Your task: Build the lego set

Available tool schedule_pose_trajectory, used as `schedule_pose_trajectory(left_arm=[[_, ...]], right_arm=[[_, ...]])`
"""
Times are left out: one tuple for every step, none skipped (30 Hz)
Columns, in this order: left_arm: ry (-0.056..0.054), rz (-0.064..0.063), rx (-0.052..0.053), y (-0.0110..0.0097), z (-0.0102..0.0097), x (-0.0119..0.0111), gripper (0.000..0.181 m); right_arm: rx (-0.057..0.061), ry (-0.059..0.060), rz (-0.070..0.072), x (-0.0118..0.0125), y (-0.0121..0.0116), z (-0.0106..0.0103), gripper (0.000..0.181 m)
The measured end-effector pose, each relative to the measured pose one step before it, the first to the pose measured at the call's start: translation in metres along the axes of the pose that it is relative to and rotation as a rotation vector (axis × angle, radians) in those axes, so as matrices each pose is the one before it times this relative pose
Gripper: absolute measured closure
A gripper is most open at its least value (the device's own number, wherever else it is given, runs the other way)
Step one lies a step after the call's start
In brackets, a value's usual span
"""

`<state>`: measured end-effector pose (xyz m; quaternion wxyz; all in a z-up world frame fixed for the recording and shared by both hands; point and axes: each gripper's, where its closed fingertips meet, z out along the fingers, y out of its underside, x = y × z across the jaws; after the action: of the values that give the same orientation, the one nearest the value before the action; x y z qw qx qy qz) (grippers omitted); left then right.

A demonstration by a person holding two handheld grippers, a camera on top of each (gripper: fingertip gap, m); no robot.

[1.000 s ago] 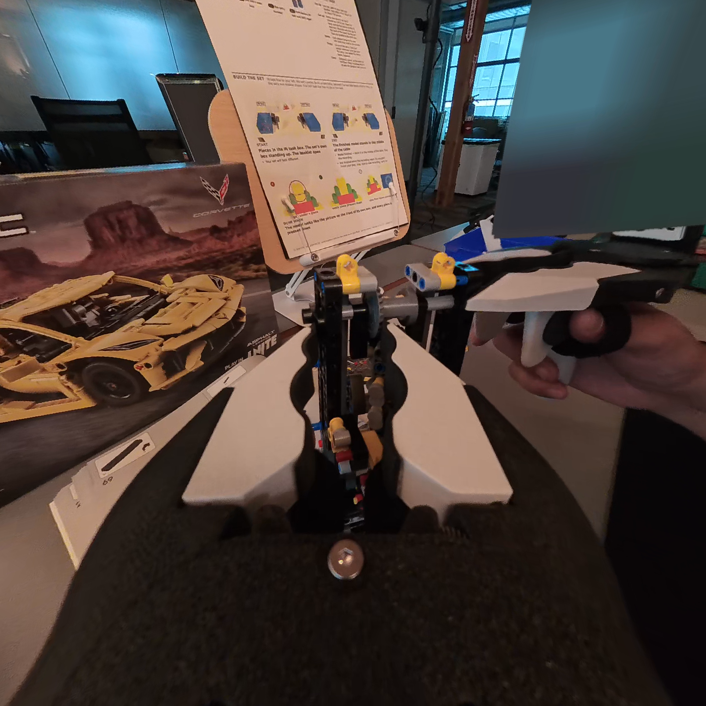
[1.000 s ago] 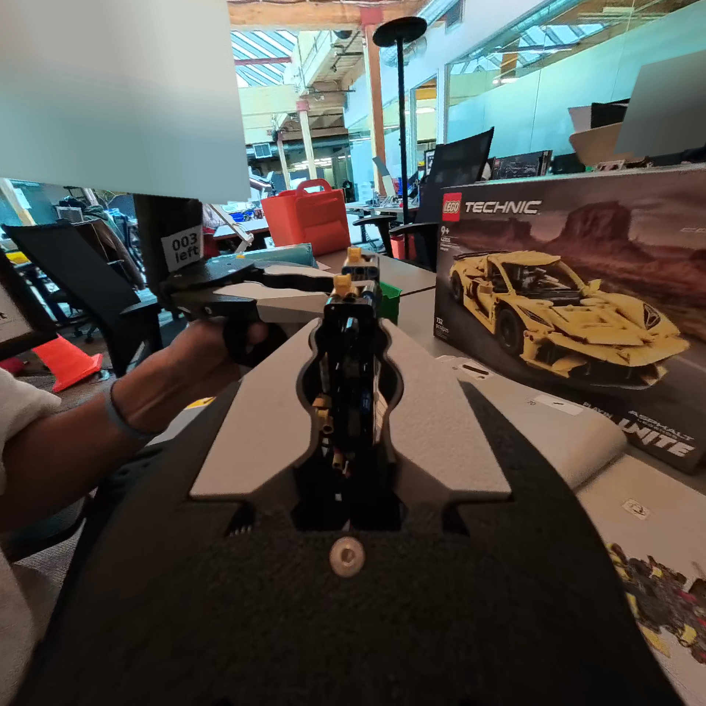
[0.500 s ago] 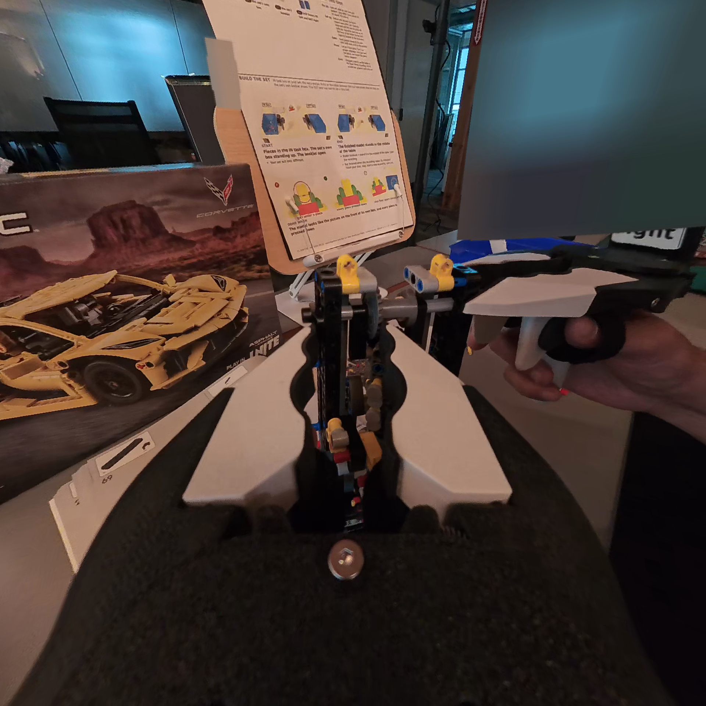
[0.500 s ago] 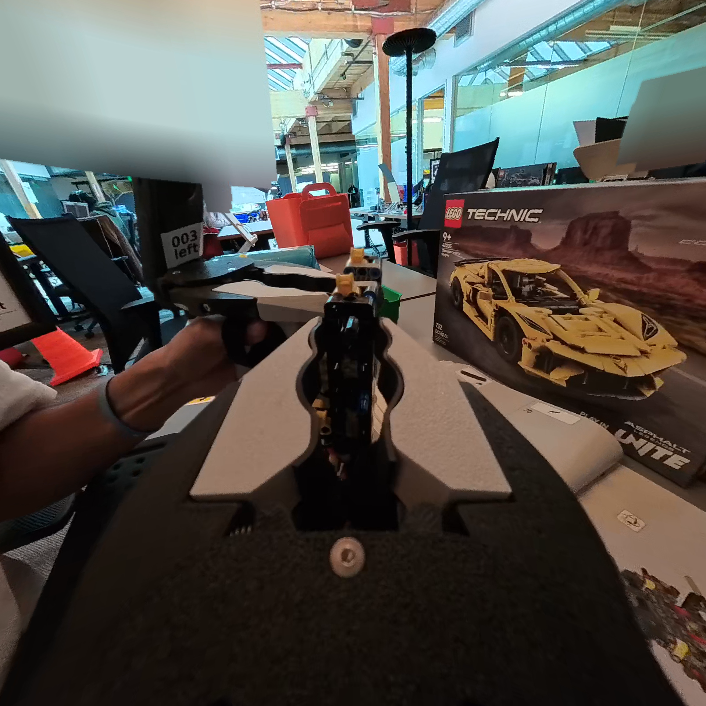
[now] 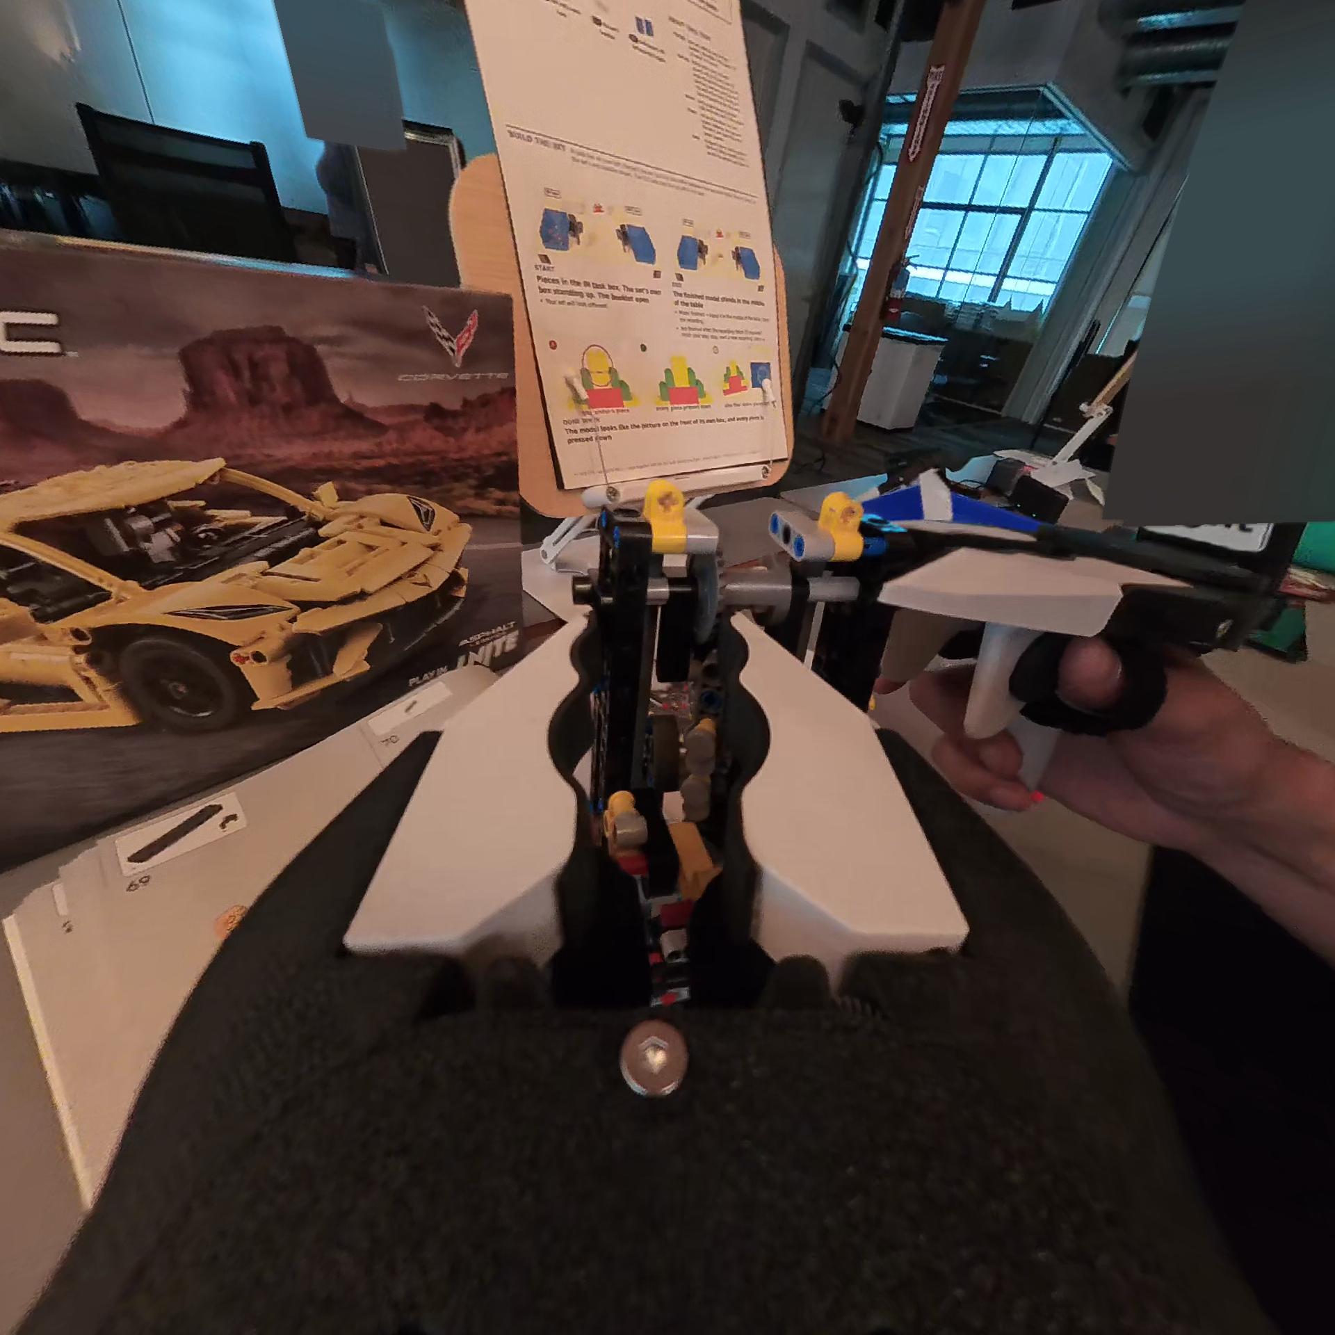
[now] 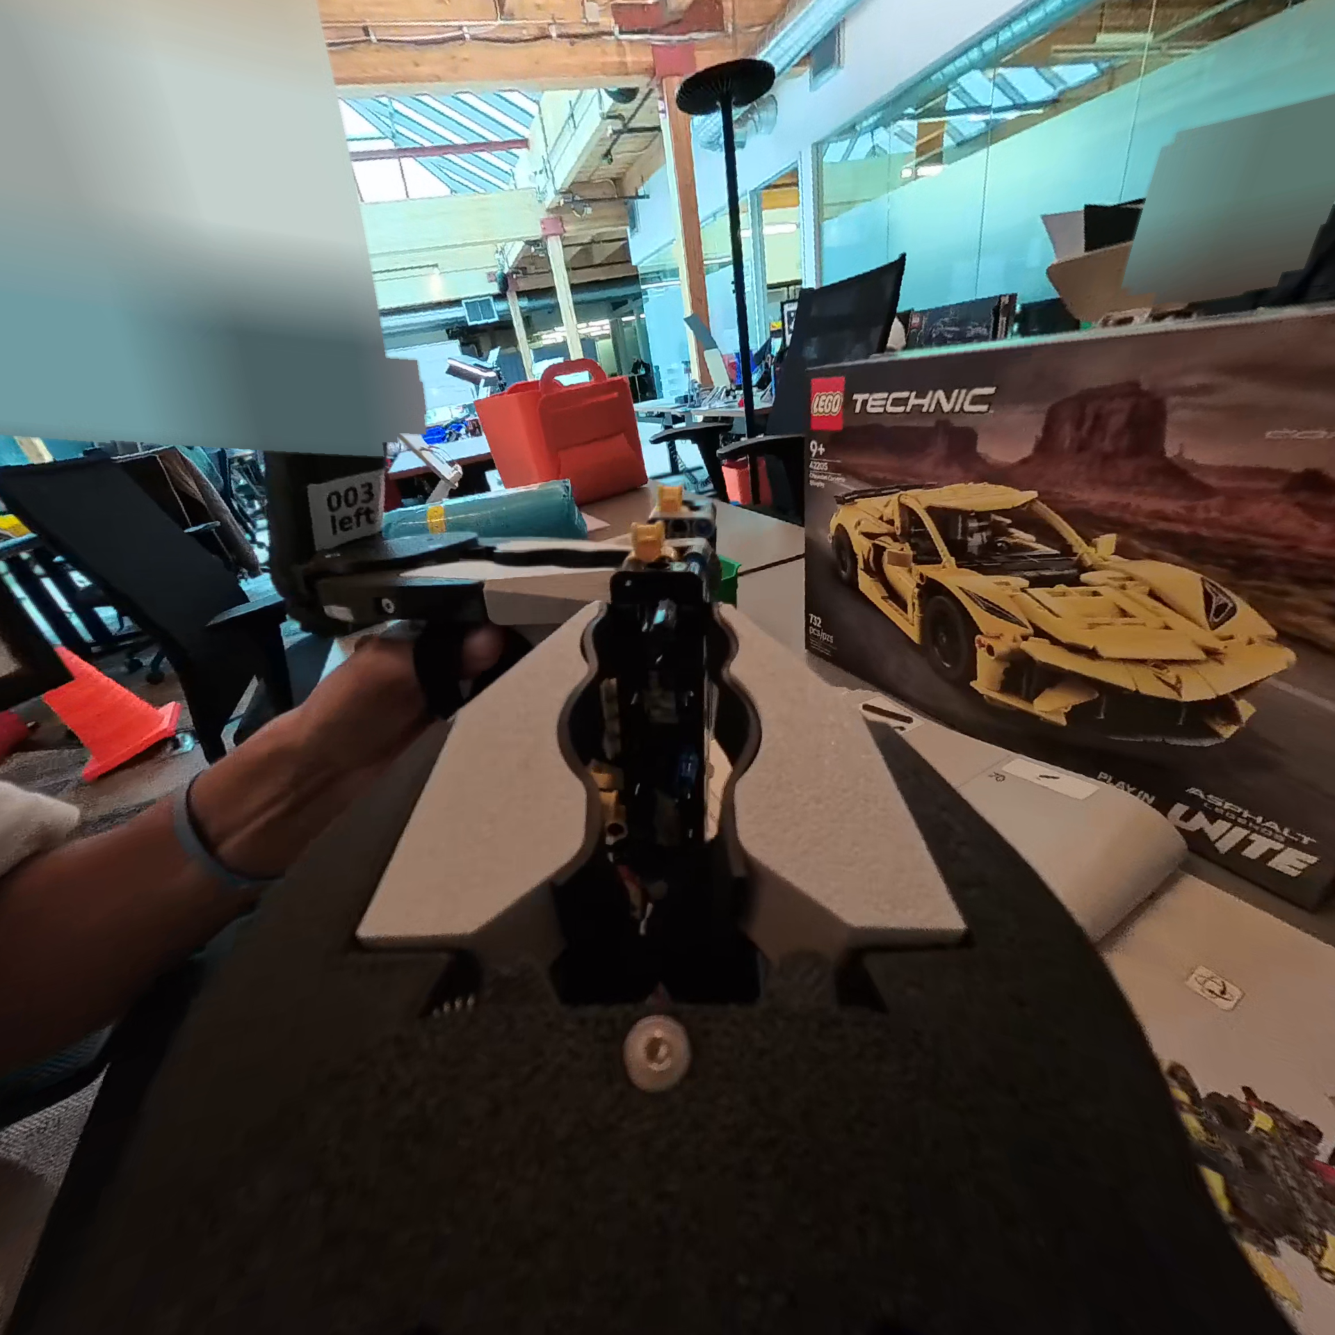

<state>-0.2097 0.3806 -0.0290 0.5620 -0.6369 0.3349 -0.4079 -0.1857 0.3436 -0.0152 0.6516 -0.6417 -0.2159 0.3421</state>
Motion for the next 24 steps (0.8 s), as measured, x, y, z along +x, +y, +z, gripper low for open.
schedule_pose_trajectory(left_arm=[[-0.0015, -0.0064, 0.0048, 0.00005, -0.00107, -0.00419, 0.149], [0.0058, -0.0198, 0.0086, -0.00022, -0.00151, -0.00425, 0.149], [0.0089, -0.024, 0.0131, -0.00061, -0.00192, -0.00427, 0.149], [0.0086, -0.0233, 0.0167, -0.00073, -0.00229, -0.00453, 0.149], [0.0079, -0.0226, 0.0209, -0.00083, -0.00245, -0.00456, 0.149], [0.006, -0.0251, 0.0232, -0.00088, -0.00245, -0.00471, 0.149], [0.0022, -0.0267, 0.0239, -0.00077, -0.00247, -0.00493, 0.149], [-0.0017, -0.0237, 0.021, -0.00068, -0.00229, -0.00493, 0.149], [-0.0044, -0.0197, 0.0153, -0.00051, -0.00219, -0.00481, 0.149], [-0.0076, -0.0173, 0.0094, -0.00034, -0.00212, -0.00495, 0.149], [-0.0105, -0.0144, 0.0056, -0.00054, -0.00218, -0.0053, 0.149], [-0.0102, -0.0136, 0.0034, -0.00042, -0.00213, -0.0051, 0.149], [-0.0087, -0.0139, 0.0027, -0.00038, -0.0019, -0.00466, 0.149], [-0.008, -0.0129, 0.004, -0.00051, -0.0017, -0.0044, 0.15], [-0.0051, -0.016, 0.0043, -0.00026, -0.00142, -0.0038, 0.15], [-0.0037, -0.0165, 0.0037, -0.00041, -0.00119, -0.00324, 0.15], [-0.0039, -0.012, 0.0038, -0.00031, -0.00102, -0.00282, 0.15], [-0.0007, -0.0073, 0.0027, -0.00022, -0.00073, -0.00173, 0.149], [-0.0003, -0.0051, 0.0008, -0.00018, -0.00047, -0.00124, 0.149], [-0.0026, -0.003, 0.0004, -0.00006, -0.00029, -0.00097, 0.149], [-0.0028, -0.0011, 0.0003, -0.00013, -0.00001, -0.00068, 0.149], [-0.0034, -0.0019, 0.0002, 0.00002, 0.00019, -0.00075, 0.15], [-0.002, -0.0021, 0.0, -0.00005, 0.00019, -0.0005, 0.15], [0.0, -0.0016, -0.0001, -0.00004, 0.00019, -0.00025, 0.15]], right_arm=[[-0.0114, 0.0087, 0.0009, 0.00087, -0.00004, 0.00458, 0.157], [-0.0095, 0.0039, -0.0062, -0.00015, -0.00044, 0.00479, 0.157], [-0.0099, 0.001, -0.0124, -0.00061, -0.00035, 0.0051, 0.157], [-0.0112, 0.0007, -0.0107, -0.00078, -0.00051, 0.00543, 0.157], [-0.0113, 0.0019, -0.0137, -0.00085, -0.00033, 0.00561, 0.157], [-0.0113, 0.0026, -0.0163, -0.00081, -0.0003, 0.00572, 0.157], [-0.0107, 0.0046, -0.015, -0.00044, -0.00021, 0.00601, 0.157], [-0.0121, 0.0044, -0.0135, -0.00041, 0.00018, 0.00602, 0.157], [-0.0162, 0.0041, -0.0123, -0.0002, 0.00062, 0.00605, 0.157], [-0.0155, 0.003, -0.0094, -0.00012, 0.00055, 0.00621, 0.157], [-0.0147, 0.0019, -0.0081, 0.00012, 0.00019, 0.00617, 0.157], [-0.0179, -0.0002, -0.0043, 0.00025, 0.00029, 0.00618, 0.157], [-0.022, -0.0032, -0.0003, -0.00003, 0.00031, 0.00581, 0.157], [-0.0216, -0.004, -0.0024, -0.00011, 0.00012, 0.00549, 0.156], [-0.0172, -0.0049, -0.0057, 0.00006, 0.00014, 0.00513, 0.157], [-0.0107, -0.0075, -0.007, -0.00016, -0.00032, 0.00448, 0.156], [-0.0074, -0.0077, -0.0023, -0.00005, -0.00014, 0.00394, 0.156], [-0.0043, -0.0127, -0.0007, -0.00035, -0.00019, 0.00339, 0.156], [-0.0024, -0.0163, 0.0019, -0.00051, -0.00009, 0.00289, 0.156], [-0.0036, -0.014, 0.0107, 0.00015, 0.00036, 0.00256, 0.155], [-0.003, -0.0105, 0.0175, 0.00078, 0.00021, 0.00188, 0.153], [0.0016, -0.0101, 0.0181, 0.00089, -0.00034, 0.00118, 0.152], [0.0017, -0.008, 0.0141, 0.00103, -0.00012, 0.00081, 0.15], [0.0014, -0.0075, 0.008, 0.00106, 0.00003, 0.00025, 0.148]])
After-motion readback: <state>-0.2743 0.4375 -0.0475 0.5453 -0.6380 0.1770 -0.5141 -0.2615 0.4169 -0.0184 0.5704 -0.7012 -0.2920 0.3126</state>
